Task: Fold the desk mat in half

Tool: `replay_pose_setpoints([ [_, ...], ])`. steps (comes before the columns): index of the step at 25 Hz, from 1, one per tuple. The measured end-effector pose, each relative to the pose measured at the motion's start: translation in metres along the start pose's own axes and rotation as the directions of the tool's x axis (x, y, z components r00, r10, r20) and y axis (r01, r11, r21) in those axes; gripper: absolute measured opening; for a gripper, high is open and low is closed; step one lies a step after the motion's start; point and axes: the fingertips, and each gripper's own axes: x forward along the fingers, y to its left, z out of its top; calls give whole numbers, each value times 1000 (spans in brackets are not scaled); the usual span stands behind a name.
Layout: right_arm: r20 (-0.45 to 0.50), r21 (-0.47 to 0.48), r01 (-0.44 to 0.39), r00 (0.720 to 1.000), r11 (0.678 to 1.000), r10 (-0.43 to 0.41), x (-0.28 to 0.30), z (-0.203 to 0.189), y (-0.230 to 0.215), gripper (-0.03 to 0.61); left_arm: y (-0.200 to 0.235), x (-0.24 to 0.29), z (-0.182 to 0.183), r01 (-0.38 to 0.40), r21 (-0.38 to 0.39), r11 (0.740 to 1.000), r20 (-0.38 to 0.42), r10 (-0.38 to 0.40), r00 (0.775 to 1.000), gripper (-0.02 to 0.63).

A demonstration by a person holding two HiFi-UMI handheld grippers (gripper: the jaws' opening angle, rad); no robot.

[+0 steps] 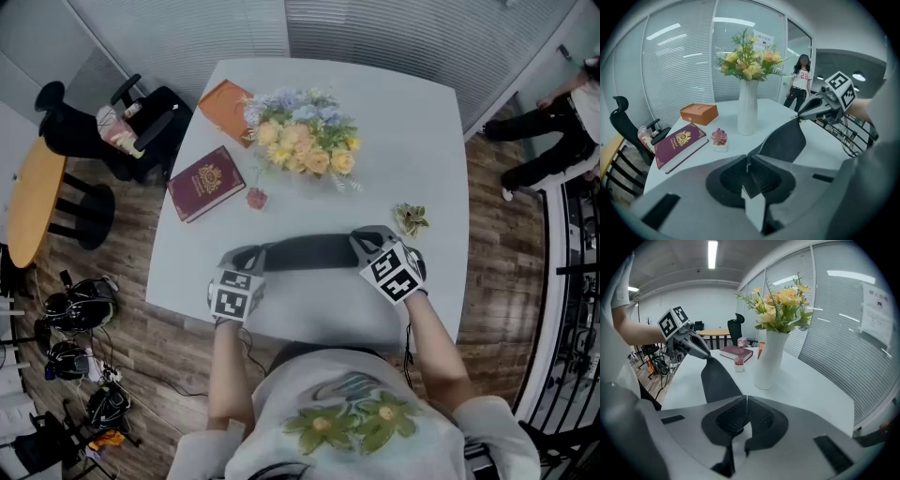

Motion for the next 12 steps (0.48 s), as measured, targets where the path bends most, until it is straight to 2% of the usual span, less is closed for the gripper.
replay_pose_setpoints([
  [12, -23, -10, -15, 1000, 1000, 15, 23, -12, -10, 21, 6, 22, -3, -24, -20, 1000, -28, 23, 999, 34],
])
